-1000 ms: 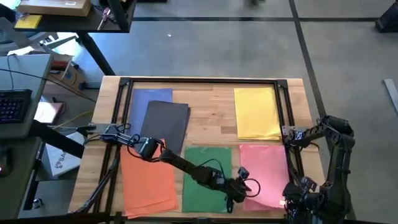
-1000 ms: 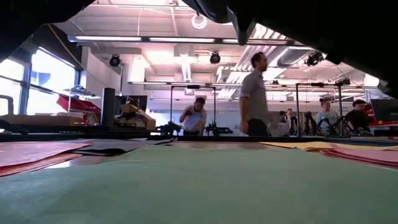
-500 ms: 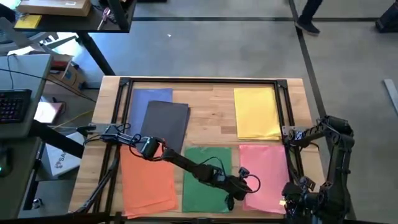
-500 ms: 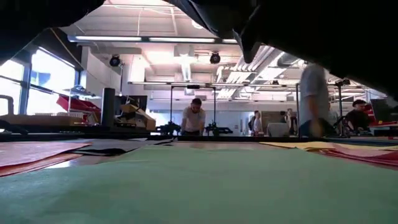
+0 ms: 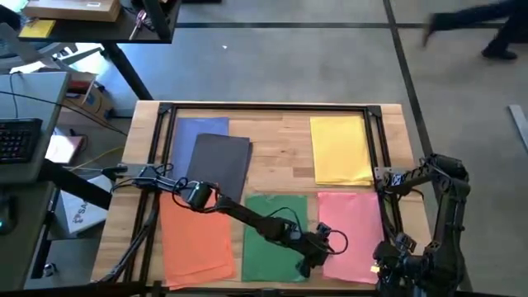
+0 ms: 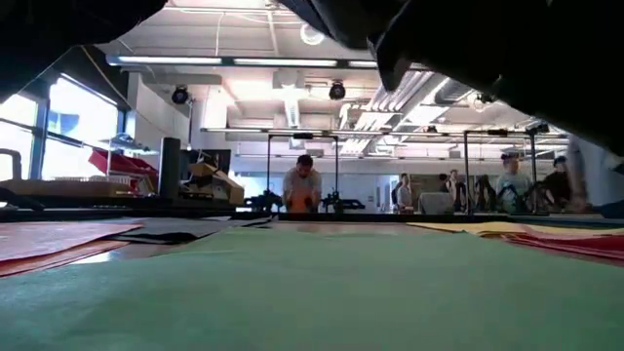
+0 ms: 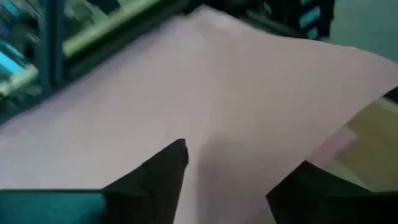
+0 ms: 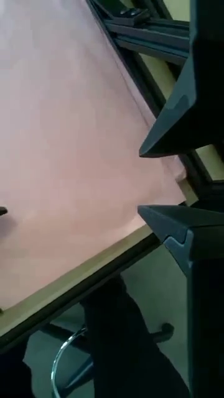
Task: Organize paper
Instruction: Stack the top pink paper on the bottom pink paper
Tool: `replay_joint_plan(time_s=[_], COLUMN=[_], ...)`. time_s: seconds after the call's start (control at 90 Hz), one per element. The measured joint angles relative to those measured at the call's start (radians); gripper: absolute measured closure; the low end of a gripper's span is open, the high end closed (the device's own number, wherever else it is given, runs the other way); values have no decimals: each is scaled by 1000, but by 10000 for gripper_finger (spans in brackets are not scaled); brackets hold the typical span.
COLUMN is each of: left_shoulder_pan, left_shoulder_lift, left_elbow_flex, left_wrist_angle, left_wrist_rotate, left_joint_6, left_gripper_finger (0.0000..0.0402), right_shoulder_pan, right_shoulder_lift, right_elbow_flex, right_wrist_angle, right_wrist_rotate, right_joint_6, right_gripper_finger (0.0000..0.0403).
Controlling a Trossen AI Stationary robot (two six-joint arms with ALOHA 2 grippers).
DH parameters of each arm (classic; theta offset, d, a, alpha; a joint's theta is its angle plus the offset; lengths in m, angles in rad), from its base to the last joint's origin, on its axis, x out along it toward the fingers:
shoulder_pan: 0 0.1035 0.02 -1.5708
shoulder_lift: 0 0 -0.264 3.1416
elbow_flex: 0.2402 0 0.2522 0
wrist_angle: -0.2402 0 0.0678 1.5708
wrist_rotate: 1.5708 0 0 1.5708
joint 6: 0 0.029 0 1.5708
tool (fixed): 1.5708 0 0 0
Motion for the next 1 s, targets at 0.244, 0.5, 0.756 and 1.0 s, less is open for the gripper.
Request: replay_joint_plan(time_s=[0.244,0.5,0.756,1.0], left_shoulder_pan=[-1,-6,-5,-9], left_shoulder_lift=[-25,-26,-8,-5], left_elbow_flex=[51,51,51,43], left_wrist_angle=[-187,-181,-127,-110], left_wrist_rotate=[-45,-25,-49,-113], left_joint_6=[60,61,60,16], left_gripper_finger=[200,320,398,401], right_shoulder_pan=[0,0,0,0], right_shoulder_lift=[0,0,0,0], right_elbow_flex=[0,-2,-3,-3], right_wrist_angle=[0,0,-2,-4], right_wrist_rotate=[0,1,1,7], right_joint_6=[0,3,8,8], right_gripper_finger=[284,284,284,284])
